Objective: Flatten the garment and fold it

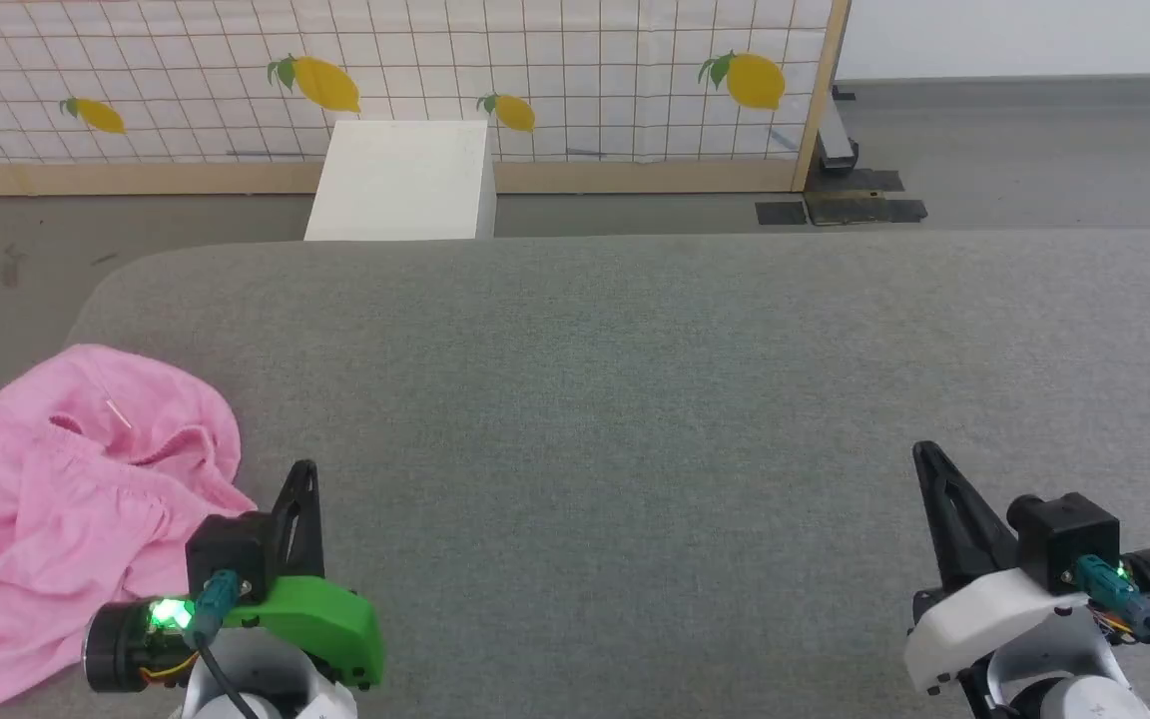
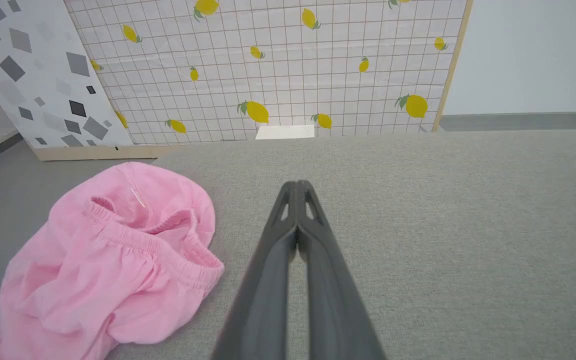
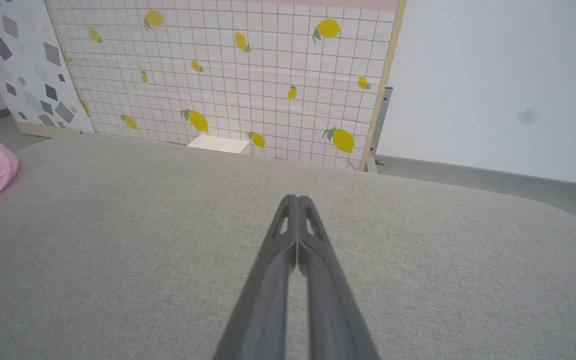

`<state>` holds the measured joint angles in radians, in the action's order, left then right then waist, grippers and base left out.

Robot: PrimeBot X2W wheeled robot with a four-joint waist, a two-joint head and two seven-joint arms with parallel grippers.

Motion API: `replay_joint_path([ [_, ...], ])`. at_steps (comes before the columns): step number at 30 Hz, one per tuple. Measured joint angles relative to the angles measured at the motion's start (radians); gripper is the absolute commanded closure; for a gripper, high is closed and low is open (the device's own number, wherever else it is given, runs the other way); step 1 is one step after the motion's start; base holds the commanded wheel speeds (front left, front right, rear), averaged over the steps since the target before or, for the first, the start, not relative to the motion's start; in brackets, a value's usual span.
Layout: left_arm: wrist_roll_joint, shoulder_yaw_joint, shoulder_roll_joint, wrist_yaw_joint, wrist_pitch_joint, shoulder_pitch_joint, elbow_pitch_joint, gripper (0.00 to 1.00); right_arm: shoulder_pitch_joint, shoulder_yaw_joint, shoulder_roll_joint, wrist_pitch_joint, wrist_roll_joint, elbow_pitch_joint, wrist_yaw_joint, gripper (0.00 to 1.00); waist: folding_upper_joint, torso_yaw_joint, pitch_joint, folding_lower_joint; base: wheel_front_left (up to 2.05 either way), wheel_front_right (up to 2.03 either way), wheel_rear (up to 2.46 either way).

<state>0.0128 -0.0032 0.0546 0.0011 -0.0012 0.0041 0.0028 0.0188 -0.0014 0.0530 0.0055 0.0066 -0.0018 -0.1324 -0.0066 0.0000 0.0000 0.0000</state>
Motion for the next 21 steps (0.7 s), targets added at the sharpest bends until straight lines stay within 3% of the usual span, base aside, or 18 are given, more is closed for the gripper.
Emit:
replay_joint_path([
  [21, 0.000, 0.000, 0.000, 0.000, 0.000, 0.000, 0.000, 1.00, 0.000, 0.000, 0.000, 0.000, 0.000, 0.000, 0.000, 1.00, 0.0000, 0.000, 0.000, 0.0000, 0.00, 0.00, 0.00],
])
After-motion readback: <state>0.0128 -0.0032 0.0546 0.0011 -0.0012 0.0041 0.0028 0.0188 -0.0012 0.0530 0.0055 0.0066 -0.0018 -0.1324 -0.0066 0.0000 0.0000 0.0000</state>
